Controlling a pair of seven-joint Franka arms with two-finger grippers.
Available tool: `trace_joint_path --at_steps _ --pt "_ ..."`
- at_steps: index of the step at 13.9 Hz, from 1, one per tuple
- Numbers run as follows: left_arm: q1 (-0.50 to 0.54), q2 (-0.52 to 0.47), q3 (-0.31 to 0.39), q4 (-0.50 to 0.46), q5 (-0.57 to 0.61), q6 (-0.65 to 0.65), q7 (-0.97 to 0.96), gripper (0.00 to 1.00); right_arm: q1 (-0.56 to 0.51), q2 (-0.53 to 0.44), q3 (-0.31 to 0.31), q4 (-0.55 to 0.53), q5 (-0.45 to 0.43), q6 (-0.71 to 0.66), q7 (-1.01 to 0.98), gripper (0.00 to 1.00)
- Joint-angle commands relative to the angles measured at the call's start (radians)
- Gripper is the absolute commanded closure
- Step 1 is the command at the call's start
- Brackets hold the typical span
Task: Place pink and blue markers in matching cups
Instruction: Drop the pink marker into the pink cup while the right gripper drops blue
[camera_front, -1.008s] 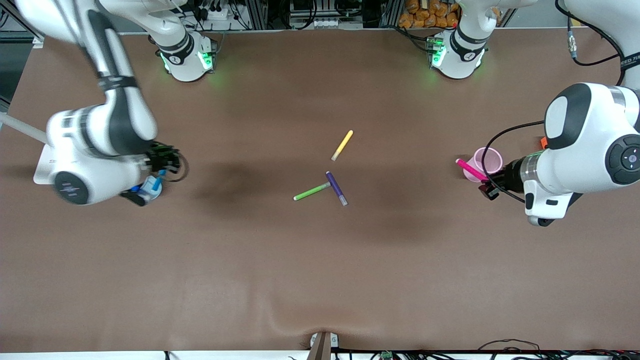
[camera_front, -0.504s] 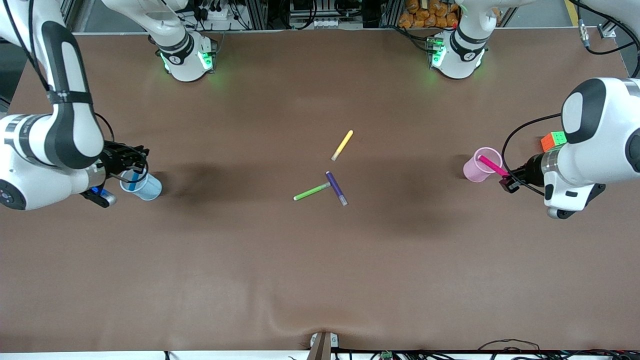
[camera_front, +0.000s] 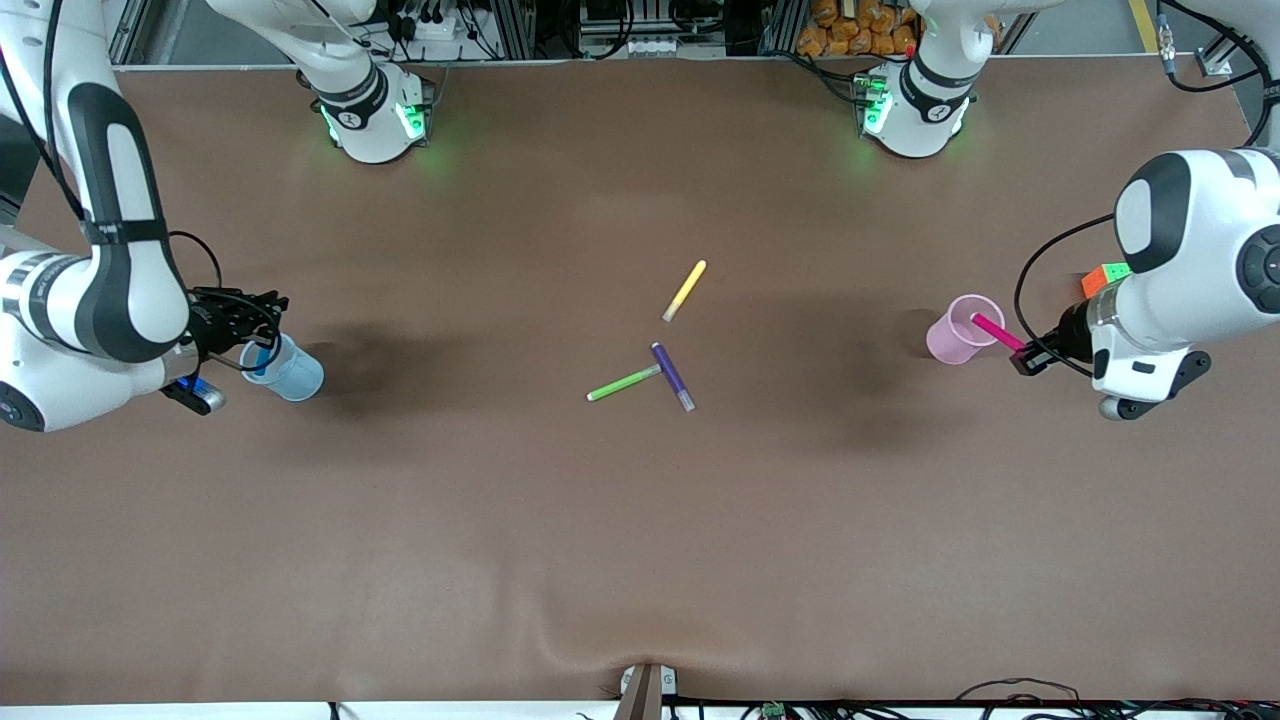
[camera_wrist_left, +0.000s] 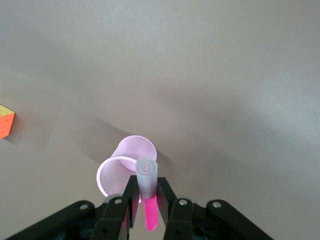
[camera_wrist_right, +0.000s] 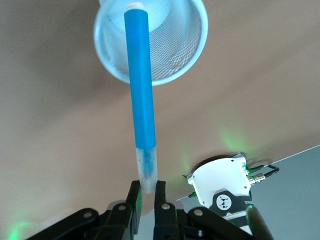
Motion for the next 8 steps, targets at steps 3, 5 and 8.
trace_joint_path --at_steps 3,5,8 --pt "0.032 -0.058 -0.007 -0.097 0.018 0.062 0.01 1.0 -0.047 0.029 0.022 -0.002 0.013 0.006 -0.036 0.94" --pt "0.04 -0.081 -0.005 -0.172 0.018 0.146 0.01 1.0 -0.051 0.041 0.022 0.0 0.014 0.035 -0.047 0.33" --pt "0.042 -0.11 -0.002 -0.275 0.018 0.256 0.01 1.0 -0.044 0.041 0.023 0.02 0.013 0.024 -0.045 0.0"
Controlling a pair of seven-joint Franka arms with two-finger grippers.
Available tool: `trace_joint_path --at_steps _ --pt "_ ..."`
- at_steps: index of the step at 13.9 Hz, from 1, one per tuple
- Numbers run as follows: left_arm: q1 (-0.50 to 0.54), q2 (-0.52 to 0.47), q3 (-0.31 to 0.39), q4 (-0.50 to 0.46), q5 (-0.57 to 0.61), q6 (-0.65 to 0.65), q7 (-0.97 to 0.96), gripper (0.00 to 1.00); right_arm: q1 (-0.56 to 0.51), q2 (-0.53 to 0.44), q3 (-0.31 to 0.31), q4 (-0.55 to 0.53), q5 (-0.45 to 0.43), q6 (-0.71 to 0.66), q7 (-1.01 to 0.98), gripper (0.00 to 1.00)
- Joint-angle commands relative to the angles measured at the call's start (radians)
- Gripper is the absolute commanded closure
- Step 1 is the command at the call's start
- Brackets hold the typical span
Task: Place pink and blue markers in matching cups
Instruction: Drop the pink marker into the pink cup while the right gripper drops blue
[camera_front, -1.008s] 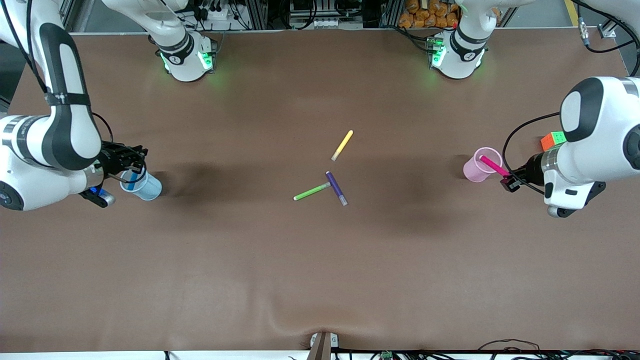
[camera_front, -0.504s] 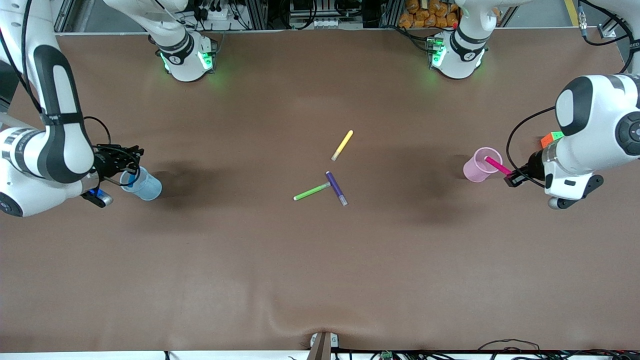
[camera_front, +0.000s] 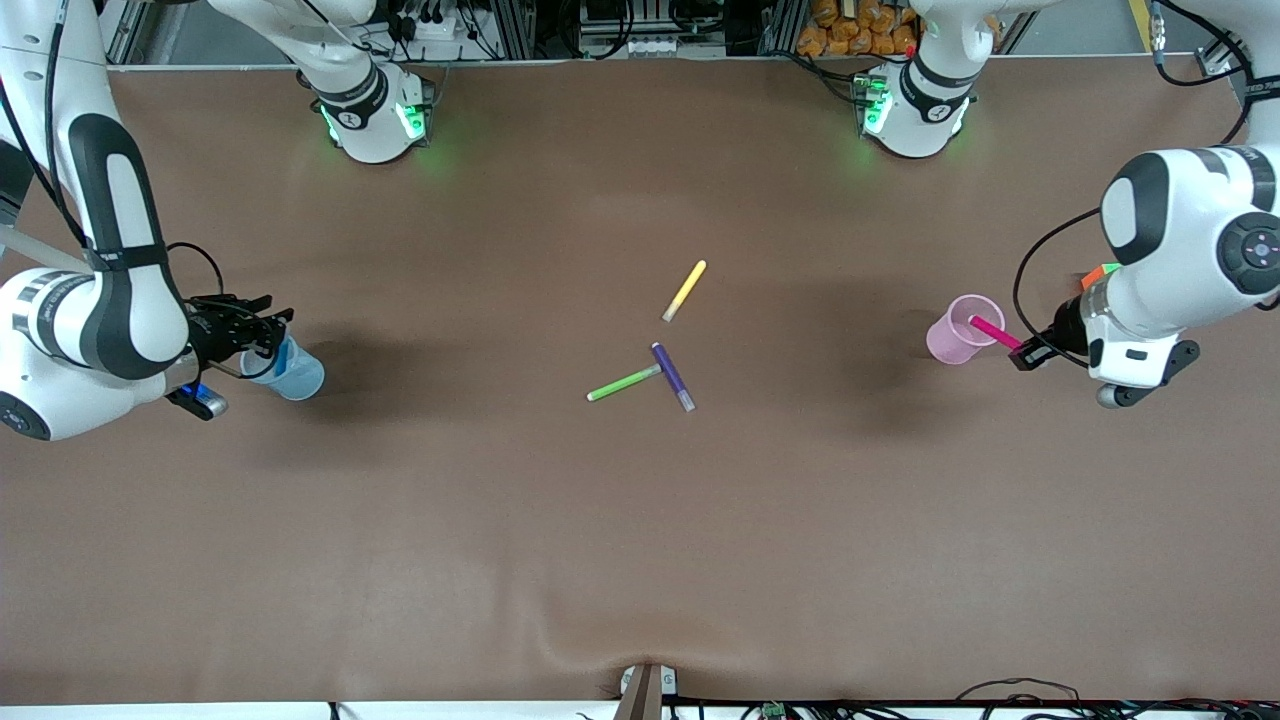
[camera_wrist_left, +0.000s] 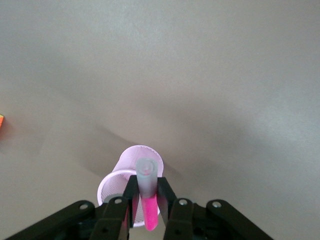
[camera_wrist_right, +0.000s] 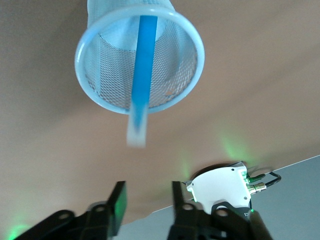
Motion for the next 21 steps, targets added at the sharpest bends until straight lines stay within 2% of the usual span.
trace_joint_path --at_steps 1,5,8,11,12,13,15,18,21 --pt "0.01 -0.07 -0.002 -0.125 0.017 0.098 0.007 1.0 -0.014 -0.004 0.021 0.037 0.011 -0.017 0.005 0.0" --pt "0.04 -0.078 -0.004 -0.214 0.019 0.227 0.036 1.0 -0.005 -0.003 0.025 0.209 0.02 -0.176 0.002 0.0" --pt "0.041 -0.072 -0.004 -0.233 0.019 0.255 0.036 1.0 0.015 -0.004 0.028 0.325 0.017 -0.236 -0.042 0.0" --pt "0.053 -0.07 -0.007 -0.231 0.019 0.244 0.036 1.0 0.006 -0.015 0.027 0.413 0.017 -0.242 -0.29 0.0" --pt "0.052 -0.069 -0.007 -0.227 0.019 0.244 0.036 0.69 0.004 -0.015 0.025 0.446 0.014 -0.241 -0.303 0.0" --pt "0.047 -0.069 -0.008 -0.225 0.019 0.243 0.035 0.53 0.004 -0.014 0.022 0.494 0.008 -0.245 -0.308 0.0" --pt "0.046 -0.069 -0.01 -0.215 0.017 0.22 0.033 0.0 0.003 -0.017 0.016 0.58 0.002 -0.273 -0.306 0.0" --pt "0.043 -0.067 -0.01 -0.141 0.017 0.128 0.039 0.0 0.065 -0.056 0.025 0.622 -0.119 -0.275 -0.297 0.0" --pt "0.043 -0.064 -0.018 -0.02 0.017 0.011 0.045 0.0 0.113 -0.121 0.033 0.62 -0.112 -0.261 -0.292 0.0"
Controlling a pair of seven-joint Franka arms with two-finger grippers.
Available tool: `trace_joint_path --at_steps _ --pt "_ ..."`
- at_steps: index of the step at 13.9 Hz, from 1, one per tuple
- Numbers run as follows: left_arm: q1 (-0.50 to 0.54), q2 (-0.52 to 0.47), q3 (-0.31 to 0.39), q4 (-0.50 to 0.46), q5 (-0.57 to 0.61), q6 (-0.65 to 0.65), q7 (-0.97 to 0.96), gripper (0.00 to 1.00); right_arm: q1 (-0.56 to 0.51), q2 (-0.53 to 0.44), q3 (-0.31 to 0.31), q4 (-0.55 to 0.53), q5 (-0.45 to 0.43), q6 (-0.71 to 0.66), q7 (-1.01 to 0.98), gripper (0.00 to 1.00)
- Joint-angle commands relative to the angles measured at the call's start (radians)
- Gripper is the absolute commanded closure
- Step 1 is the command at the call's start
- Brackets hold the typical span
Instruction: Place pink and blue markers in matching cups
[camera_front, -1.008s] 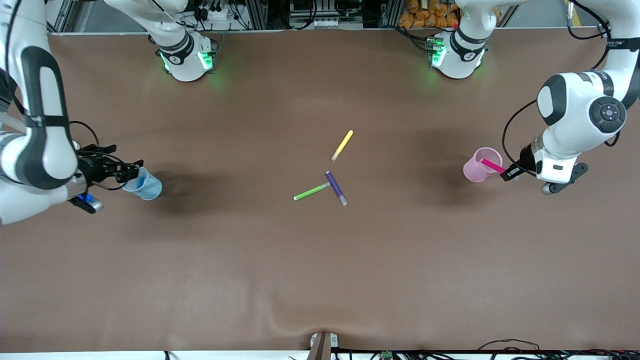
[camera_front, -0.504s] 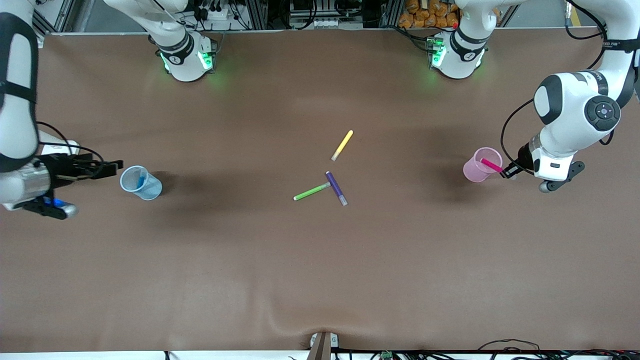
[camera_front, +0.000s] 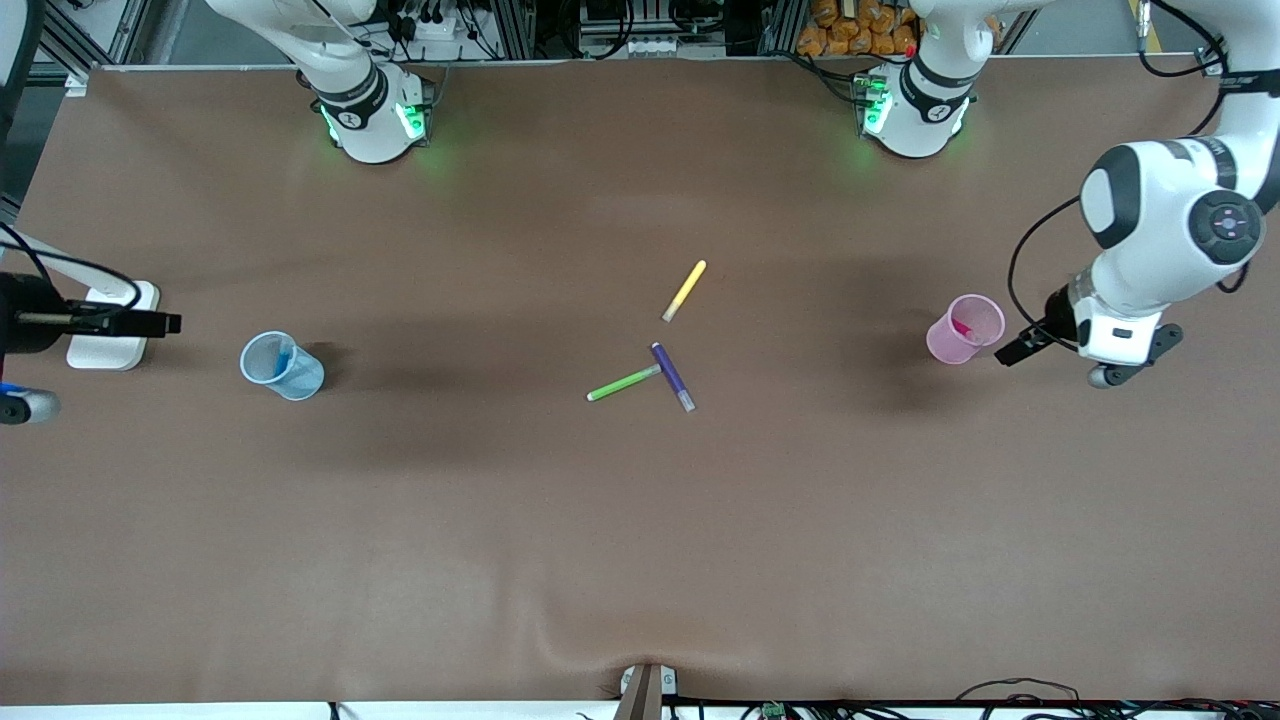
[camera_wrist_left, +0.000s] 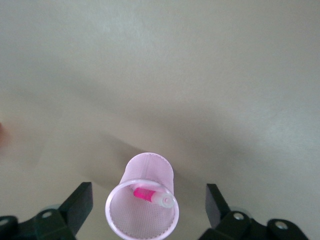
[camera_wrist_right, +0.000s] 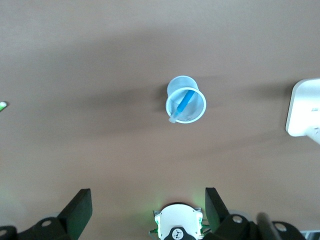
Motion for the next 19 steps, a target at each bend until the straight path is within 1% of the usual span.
trace_joint_path --at_steps 1,2,3,5,6,7,8,10,11,13,15,16,18,19 --pt "0.004 -0.015 -0.013 0.109 0.017 -0.114 0.013 0.0 0.062 -0.065 0.002 -0.004 -0.026 0.01 0.003 0.0" --pt "0.003 -0.015 -0.015 0.137 0.017 -0.132 0.015 0.0 0.079 -0.1 -0.001 -0.018 -0.035 0.031 0.003 0.0" --pt "0.0 -0.015 -0.016 0.167 0.017 -0.146 0.014 0.0 0.075 -0.151 -0.001 -0.079 -0.034 0.068 0.003 0.0" --pt "0.0 -0.015 -0.039 0.247 0.015 -0.204 0.013 0.0 0.072 -0.304 -0.003 -0.279 -0.036 0.218 -0.014 0.0" --pt "-0.002 -0.013 -0.044 0.284 0.014 -0.241 0.013 0.0 0.067 -0.361 -0.004 -0.362 -0.036 0.275 -0.017 0.0" --pt "-0.002 -0.013 -0.055 0.319 0.011 -0.278 0.013 0.0 0.064 -0.398 -0.004 -0.415 -0.04 0.315 -0.017 0.0" --pt "0.001 -0.016 -0.07 0.349 0.011 -0.312 0.013 0.0 0.064 -0.422 -0.004 -0.443 -0.052 0.327 -0.02 0.0" --pt "0.0 -0.016 -0.09 0.427 0.011 -0.387 0.017 0.0 0.061 -0.438 -0.006 -0.46 -0.081 0.34 -0.049 0.0" --pt "0.001 -0.018 -0.099 0.465 0.008 -0.425 0.042 0.0 0.04 -0.436 -0.01 -0.467 -0.082 0.343 -0.105 0.0" --pt "0.001 -0.02 -0.101 0.526 0.003 -0.485 0.139 0.0 -0.028 -0.435 -0.011 -0.481 -0.054 0.357 -0.225 0.0" --pt "0.0 -0.027 -0.102 0.563 0.003 -0.528 0.2 0.0 -0.022 -0.433 -0.009 -0.475 -0.051 0.348 -0.236 0.0" --pt "0.0 -0.029 -0.108 0.576 0.005 -0.55 0.205 0.0 -0.02 -0.433 -0.007 -0.475 -0.057 0.344 -0.242 0.0" --pt "0.0 -0.027 -0.133 0.637 0.005 -0.622 0.204 0.0 -0.019 -0.432 -0.004 -0.469 -0.062 0.344 -0.242 0.0" --pt "0.001 -0.027 -0.139 0.652 0.005 -0.64 0.208 0.0 -0.01 -0.432 -0.004 -0.469 -0.065 0.344 -0.241 0.0"
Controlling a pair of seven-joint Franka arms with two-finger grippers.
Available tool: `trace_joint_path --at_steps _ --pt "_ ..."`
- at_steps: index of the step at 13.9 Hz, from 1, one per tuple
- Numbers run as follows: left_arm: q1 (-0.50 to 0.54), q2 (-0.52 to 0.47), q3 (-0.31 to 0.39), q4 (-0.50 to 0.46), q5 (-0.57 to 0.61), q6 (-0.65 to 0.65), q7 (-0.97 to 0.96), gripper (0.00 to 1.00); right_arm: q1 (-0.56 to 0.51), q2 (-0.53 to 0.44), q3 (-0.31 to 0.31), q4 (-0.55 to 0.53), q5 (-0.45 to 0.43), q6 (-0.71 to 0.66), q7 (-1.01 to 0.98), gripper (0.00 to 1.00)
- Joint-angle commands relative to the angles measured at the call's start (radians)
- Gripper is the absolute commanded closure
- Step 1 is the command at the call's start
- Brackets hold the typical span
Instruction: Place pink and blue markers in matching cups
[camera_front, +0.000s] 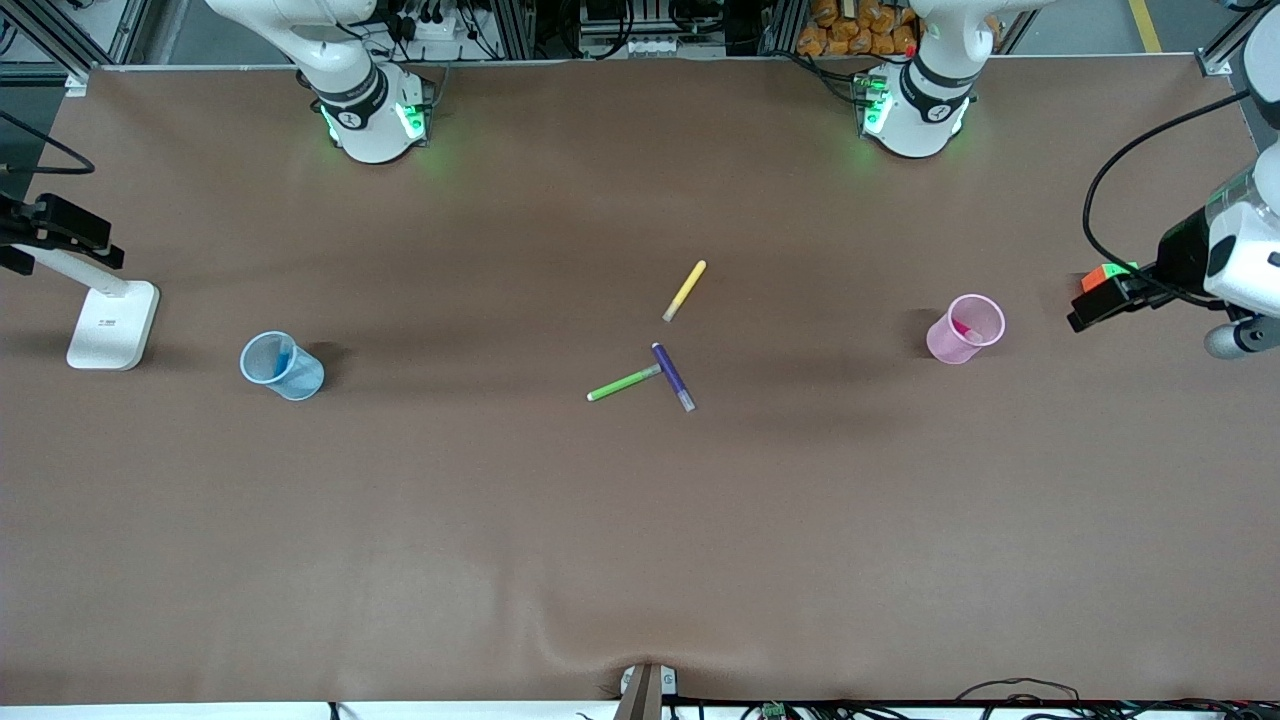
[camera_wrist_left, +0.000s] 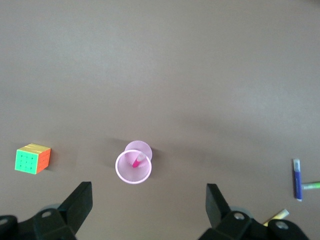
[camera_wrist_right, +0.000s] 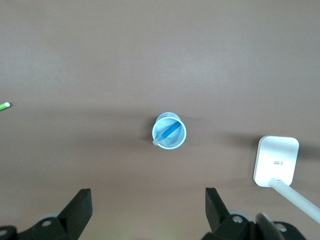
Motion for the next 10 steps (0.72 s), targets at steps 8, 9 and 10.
trace_joint_path --at_steps 8,9,10 --pt "0.009 -0.066 -0.026 0.031 0.0 -0.081 0.036 0.0 0.013 -0.08 0.007 -0.112 0.004 0.075 -0.011 0.0" --pt "0.01 -0.075 -0.026 0.03 0.0 -0.091 0.04 0.0 0.016 -0.09 0.007 -0.122 0.004 0.077 -0.011 0.0" --pt "0.012 -0.076 -0.026 0.031 0.0 -0.1 0.051 0.0 0.016 -0.093 0.007 -0.128 0.004 0.08 -0.011 0.0"
